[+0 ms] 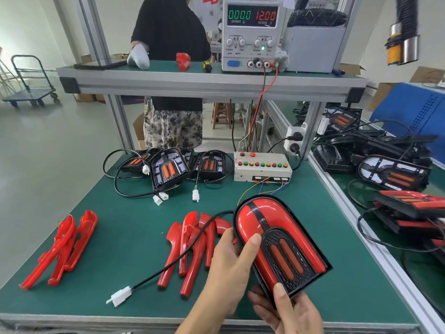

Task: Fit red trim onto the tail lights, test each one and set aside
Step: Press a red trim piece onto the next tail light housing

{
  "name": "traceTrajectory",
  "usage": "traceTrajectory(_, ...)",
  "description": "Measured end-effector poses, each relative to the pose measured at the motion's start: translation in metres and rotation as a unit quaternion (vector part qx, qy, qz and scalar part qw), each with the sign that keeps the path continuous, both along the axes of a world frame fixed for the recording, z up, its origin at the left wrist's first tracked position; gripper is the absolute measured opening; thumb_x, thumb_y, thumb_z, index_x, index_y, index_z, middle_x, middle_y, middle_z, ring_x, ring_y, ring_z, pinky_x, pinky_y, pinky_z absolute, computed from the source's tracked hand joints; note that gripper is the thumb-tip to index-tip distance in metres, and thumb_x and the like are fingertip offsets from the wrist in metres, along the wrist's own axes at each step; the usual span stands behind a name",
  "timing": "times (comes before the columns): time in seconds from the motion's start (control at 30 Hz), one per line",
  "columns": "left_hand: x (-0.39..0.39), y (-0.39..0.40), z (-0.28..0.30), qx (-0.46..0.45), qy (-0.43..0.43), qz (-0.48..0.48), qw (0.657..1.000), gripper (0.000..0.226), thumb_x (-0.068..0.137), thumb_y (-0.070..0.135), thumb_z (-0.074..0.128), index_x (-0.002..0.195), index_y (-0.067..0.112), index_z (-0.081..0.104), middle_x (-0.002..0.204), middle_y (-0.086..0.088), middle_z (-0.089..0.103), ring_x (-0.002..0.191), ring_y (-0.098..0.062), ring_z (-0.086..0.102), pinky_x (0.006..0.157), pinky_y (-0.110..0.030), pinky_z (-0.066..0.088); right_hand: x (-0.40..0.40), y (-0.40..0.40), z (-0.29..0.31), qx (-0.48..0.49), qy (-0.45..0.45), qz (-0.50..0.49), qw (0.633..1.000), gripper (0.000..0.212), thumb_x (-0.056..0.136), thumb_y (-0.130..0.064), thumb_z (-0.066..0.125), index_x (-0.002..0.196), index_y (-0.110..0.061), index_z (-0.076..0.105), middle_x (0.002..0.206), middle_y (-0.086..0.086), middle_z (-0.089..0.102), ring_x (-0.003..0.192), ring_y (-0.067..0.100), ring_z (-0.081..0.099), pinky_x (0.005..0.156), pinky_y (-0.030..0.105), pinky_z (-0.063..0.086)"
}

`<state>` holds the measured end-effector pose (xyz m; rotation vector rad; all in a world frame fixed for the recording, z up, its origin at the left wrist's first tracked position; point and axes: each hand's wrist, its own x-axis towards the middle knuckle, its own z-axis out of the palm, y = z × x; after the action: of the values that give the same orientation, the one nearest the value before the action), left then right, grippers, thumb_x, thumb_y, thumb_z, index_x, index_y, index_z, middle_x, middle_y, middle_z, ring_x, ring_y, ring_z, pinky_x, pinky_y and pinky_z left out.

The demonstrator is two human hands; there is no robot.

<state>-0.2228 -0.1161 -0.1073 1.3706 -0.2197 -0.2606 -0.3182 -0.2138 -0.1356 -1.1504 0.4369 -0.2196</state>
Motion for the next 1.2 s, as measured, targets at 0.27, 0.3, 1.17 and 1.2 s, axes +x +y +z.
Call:
traceTrajectory(0.27,-0.006,0.004,0.006,-0.027,0.003,-0.027,0.999,0.035,0.085,0.055,0.074,0.114,0.037,0.066,0.121,0.0,0.074,0.116,-0.017,0.069,0.101,-0.045,0.054,0.001,0.001,0.0,0.001,-0.006,-0.011,1.0,0.041,0.074,-0.026,0.064,0.11,-0.007,0.064,0.084,0.026,0.076,0.067,0.041,0.075,0.048,0.029,0.059)
traceTrajectory(0.3,-0.006,0.006,0.006,-0.036,0.005,-0.045,0.998,0.037,0.086,0.052,0.077,0.117,0.036,0.064,0.123,-0.002,0.073,0.118,-0.019,0.068,0.102,-0.045,0.053,0.001,0.001,0.0,0.004,-0.009,-0.007,1.0,0.043,0.073,-0.026,0.064,0.112,-0.008,0.064,0.087,0.025,0.076,0.069,0.042,0.075,0.05,0.03,0.059)
traceTrajectory(1.17,0.011,0.018,0.035,-0.18,0.171,-0.042,0.968,0.04,0.077,0.04,0.073,0.103,0.012,0.081,0.113,-0.013,0.076,0.101,-0.022,0.074,0.085,-0.034,0.059,-0.01,0.002,-0.002,0.014,-0.048,0.079,0.996,0.05,0.085,0.013,0.065,0.133,0.003,0.053,0.098,0.031,0.074,0.067,0.044,0.074,0.052,0.03,0.06)
traceTrajectory(1.2,0.011,0.017,0.034,-0.19,0.177,-0.048,0.964,0.037,0.074,0.041,0.073,0.098,0.014,0.083,0.109,-0.011,0.077,0.098,-0.02,0.075,0.083,-0.033,0.059,-0.009,0.0,-0.005,0.01,-0.045,0.076,0.996,0.047,0.088,0.016,0.059,0.133,0.003,0.054,0.097,0.031,0.074,0.068,0.044,0.074,0.052,0.03,0.06)
